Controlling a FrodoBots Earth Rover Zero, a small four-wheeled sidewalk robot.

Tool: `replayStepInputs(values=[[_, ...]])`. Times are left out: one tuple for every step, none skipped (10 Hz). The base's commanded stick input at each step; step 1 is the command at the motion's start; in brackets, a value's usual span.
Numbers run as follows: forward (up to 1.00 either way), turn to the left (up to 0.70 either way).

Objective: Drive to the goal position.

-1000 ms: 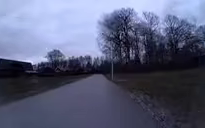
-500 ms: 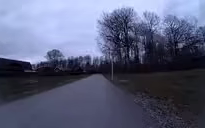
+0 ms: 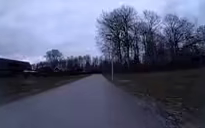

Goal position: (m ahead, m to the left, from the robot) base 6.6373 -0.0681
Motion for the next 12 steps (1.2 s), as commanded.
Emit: replayStepInputs(values=[[0.70,0.00],[0.70,0.00],[0.70,0.00],[0.70,0.00],[0.70,0.00],[0.70,0.00],[0.70,0.00],[0.70,0.00],[0.70,0.00],[0.70,0.00],[0.70,0.00],[0.70,0.00]])
